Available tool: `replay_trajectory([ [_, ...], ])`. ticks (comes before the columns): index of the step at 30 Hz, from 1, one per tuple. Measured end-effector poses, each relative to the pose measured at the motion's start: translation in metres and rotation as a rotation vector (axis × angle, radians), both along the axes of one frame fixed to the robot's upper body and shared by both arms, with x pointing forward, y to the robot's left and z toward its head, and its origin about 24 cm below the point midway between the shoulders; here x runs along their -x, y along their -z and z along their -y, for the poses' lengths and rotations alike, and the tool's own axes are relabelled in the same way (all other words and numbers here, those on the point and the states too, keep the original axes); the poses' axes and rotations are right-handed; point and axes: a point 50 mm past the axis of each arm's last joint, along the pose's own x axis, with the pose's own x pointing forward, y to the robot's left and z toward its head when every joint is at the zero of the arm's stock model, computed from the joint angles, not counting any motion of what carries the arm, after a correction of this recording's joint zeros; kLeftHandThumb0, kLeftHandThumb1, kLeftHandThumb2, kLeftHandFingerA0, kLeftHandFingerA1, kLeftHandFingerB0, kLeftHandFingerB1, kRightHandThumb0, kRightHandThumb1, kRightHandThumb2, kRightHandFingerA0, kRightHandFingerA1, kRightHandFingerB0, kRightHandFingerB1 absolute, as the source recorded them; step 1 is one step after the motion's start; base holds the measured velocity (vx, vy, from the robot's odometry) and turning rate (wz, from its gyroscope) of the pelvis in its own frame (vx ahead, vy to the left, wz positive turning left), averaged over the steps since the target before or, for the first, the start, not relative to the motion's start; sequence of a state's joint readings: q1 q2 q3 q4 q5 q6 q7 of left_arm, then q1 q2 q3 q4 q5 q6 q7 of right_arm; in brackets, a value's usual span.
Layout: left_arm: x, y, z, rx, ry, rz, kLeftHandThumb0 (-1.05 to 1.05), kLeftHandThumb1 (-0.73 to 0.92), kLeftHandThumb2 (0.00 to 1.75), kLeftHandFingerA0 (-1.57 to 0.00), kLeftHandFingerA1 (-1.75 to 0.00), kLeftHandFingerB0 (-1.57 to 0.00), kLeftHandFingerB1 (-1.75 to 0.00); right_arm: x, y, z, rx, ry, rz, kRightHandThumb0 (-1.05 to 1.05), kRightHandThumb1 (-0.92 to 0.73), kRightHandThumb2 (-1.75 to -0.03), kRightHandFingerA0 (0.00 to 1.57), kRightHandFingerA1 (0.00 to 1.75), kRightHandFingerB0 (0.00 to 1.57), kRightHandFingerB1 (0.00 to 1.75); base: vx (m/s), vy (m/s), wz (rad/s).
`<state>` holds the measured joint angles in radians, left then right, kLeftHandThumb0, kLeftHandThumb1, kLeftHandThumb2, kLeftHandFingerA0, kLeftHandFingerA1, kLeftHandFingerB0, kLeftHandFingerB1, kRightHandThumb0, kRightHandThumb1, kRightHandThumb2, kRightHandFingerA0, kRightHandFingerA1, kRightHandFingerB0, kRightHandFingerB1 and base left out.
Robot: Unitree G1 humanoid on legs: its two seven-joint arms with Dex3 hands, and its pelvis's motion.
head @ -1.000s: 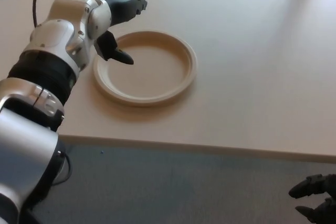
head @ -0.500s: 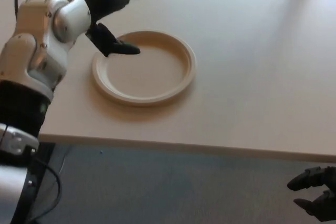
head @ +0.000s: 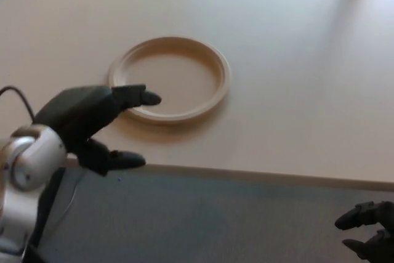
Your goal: A person passes a plate to the robot and the robot grabs it with its left hand and places it at the centre of the table infront of it
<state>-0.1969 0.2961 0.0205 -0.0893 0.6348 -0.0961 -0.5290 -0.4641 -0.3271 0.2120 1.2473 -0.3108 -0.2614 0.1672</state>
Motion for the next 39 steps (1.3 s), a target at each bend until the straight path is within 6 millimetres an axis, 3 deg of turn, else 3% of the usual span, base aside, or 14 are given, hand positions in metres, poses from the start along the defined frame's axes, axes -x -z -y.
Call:
replay_trajectory([
  [6,0.053,0.028,-0.026,0.048,-0.069,-0.091,-0.66,0.53,0.63,-0.71,-0.48,-0.51,-0.40,0.006,0.006,-0.001,-0.004,0.001,-0.020,-0.52,-0.61,-0.57,0.72,0.65,0.57,0.51,0.00,0.000,0.00],
  [11,0.101,0.047,-0.048,0.053,-0.123,-0.185,-0.60,0.62,0.60,-0.64,-0.43,-0.53,-0.38,0.016,0.013,0.000,-0.007,0.008,-0.048,-0.54,-0.62,-0.58,0.71,0.65,0.56,0.52,0.00,0.000,0.00],
  [15,0.123,0.065,-0.063,0.018,-0.125,-0.288,-0.59,0.60,0.59,-0.63,-0.42,-0.56,-0.39,0.032,0.025,0.003,-0.006,0.022,-0.095,-0.56,-0.63,-0.59,0.70,0.67,0.54,0.53,0.00,0.000,0.00],
  [18,0.122,0.085,-0.070,0.016,-0.141,-0.353,-0.60,0.61,0.59,-0.55,-0.41,-0.51,-0.38,0.041,0.030,0.005,-0.006,0.029,-0.120,-0.57,-0.65,-0.60,0.66,0.67,0.53,0.55,0.00,0.000,0.00],
  [19,0.121,0.089,-0.071,0.018,-0.146,-0.363,-0.64,0.51,0.92,-0.46,-0.54,-0.29,-0.45,0.042,0.031,0.005,-0.007,0.029,-0.122,-0.59,-0.65,-0.60,0.65,0.65,0.52,0.53,0.00,0.000,0.00],
  [21,0.119,0.100,-0.074,0.024,-0.164,-0.393,-0.76,0.58,0.93,-0.40,-0.49,-0.29,-0.43,0.044,0.032,0.005,-0.007,0.031,-0.128,-0.58,-0.66,-0.60,0.64,0.65,0.52,0.53,0.00,0.000,0.00],
  [24,0.112,0.119,-0.078,0.031,-0.200,-0.440,-0.73,0.58,0.93,-0.36,-0.49,-0.26,-0.43,0.048,0.034,0.006,-0.008,0.034,-0.137,-0.56,-0.67,-0.59,0.61,0.63,0.51,0.52,0.00,0.000,0.00],
  [25,0.110,0.124,-0.079,0.030,-0.211,-0.453,-0.68,0.74,0.62,-0.34,-0.34,-0.30,-0.31,0.048,0.035,0.006,-0.008,0.034,-0.139,-0.57,-0.67,-0.59,0.58,0.62,0.51,0.51,0.00,0.000,0.00],
  [32,0.106,0.158,-0.094,0.026,-0.322,-0.543,-0.65,0.73,0.62,-0.35,-0.35,-0.30,-0.31,0.049,0.035,0.005,-0.009,0.034,-0.140,-0.62,-0.69,-0.60,0.47,0.62,0.47,0.51,0.00,0.000,0.00],
  [33,0.106,0.162,-0.098,0.030,-0.346,-0.556,-0.62,0.55,0.94,-0.34,-0.53,-0.18,-0.44,0.049,0.035,0.005,-0.009,0.035,-0.140,-0.63,-0.69,-0.60,0.45,0.62,0.47,0.52,0.00,0.000,0.00],
  [39,0.104,0.179,-0.118,0.062,-0.483,-0.619,-0.60,0.53,0.94,-0.38,-0.54,-0.19,-0.44,0.049,0.035,0.005,-0.011,0.036,-0.138,-0.60,-0.68,-0.62,0.45,0.63,0.45,0.53,0.00,0.000,0.00],
])
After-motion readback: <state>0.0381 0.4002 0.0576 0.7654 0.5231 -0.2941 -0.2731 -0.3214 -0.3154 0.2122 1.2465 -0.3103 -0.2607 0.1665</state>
